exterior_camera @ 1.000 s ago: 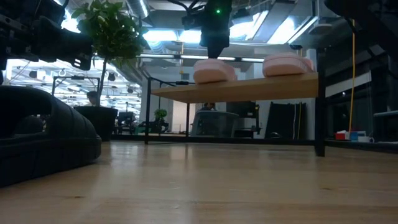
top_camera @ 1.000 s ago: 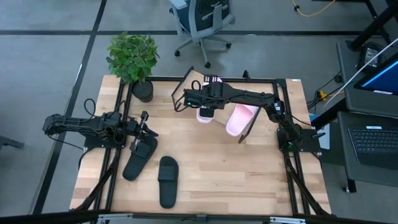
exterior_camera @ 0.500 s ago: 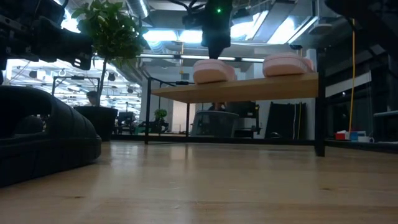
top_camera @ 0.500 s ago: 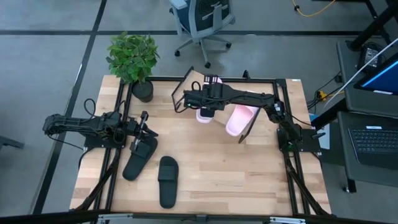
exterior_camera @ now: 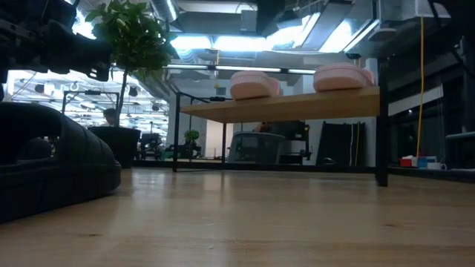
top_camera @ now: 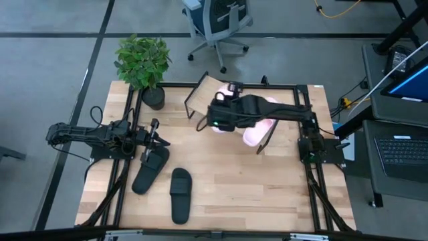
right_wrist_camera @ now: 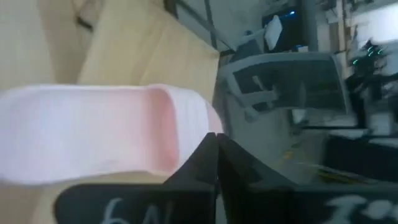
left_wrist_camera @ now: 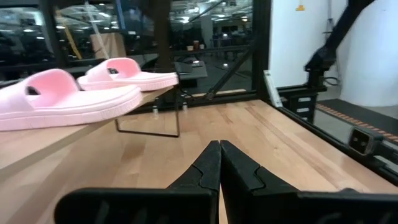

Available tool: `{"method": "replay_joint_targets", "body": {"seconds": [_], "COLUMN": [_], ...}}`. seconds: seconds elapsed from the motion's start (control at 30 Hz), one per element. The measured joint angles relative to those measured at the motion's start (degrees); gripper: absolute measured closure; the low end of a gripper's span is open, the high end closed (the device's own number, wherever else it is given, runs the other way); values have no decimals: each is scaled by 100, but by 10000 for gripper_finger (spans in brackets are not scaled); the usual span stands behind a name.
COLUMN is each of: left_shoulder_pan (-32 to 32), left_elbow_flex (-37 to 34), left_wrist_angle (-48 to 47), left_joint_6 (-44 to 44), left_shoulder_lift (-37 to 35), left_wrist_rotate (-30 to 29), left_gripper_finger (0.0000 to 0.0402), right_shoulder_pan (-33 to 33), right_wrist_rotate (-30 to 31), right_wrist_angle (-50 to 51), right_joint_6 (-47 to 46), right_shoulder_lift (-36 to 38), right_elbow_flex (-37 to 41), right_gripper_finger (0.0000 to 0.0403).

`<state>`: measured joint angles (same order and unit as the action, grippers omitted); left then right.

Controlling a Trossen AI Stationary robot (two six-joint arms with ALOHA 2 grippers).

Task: Pick and place slides into the shelf
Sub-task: Put the pink slide on the shelf

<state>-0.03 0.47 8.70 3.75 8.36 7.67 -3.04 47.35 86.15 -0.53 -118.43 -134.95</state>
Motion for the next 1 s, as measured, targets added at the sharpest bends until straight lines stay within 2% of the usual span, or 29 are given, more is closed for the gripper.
{"method": "replay_joint_targets", "body": {"seconds": [0.13, 0.23, 0.4, 0.53, 0.8, 0.93, 1.0], "left_shoulder_pan": [2, 0, 0, 1, 1, 2, 1], "left_elbow_flex": [0, 0, 0, 0, 0, 0, 0], "left_wrist_angle": [4, 4, 46, 105, 159, 326, 320], "left_joint_6": [1, 107, 245, 240, 238, 115, 87], "left_shoulder_lift": [-2, -2, -2, -2, -1, 0, 1], "left_wrist_rotate": [-147, -148, -148, -145, -30, -158, -227], "left_gripper_finger": [401, 401, 401, 401, 401, 401, 401], "right_shoulder_pan": [-391, -847, -1496, -1966, -2781, -3132, -3231], "right_wrist_rotate": [-301, -282, 174, 213, 717, 1251, 1307], "right_wrist_angle": [410, 252, 162, -94, -474, -561, -653], "right_joint_6": [-1366, -1751, -2853, -3601, -4580, -5112, -5413], "right_shoulder_lift": [345, 508, 568, 571, 581, 581, 581], "right_elbow_flex": [138, 686, 1706, 2281, 2845, 3063, 3175], "right_gripper_finger": [399, 398, 399, 399, 399, 400, 401]}}
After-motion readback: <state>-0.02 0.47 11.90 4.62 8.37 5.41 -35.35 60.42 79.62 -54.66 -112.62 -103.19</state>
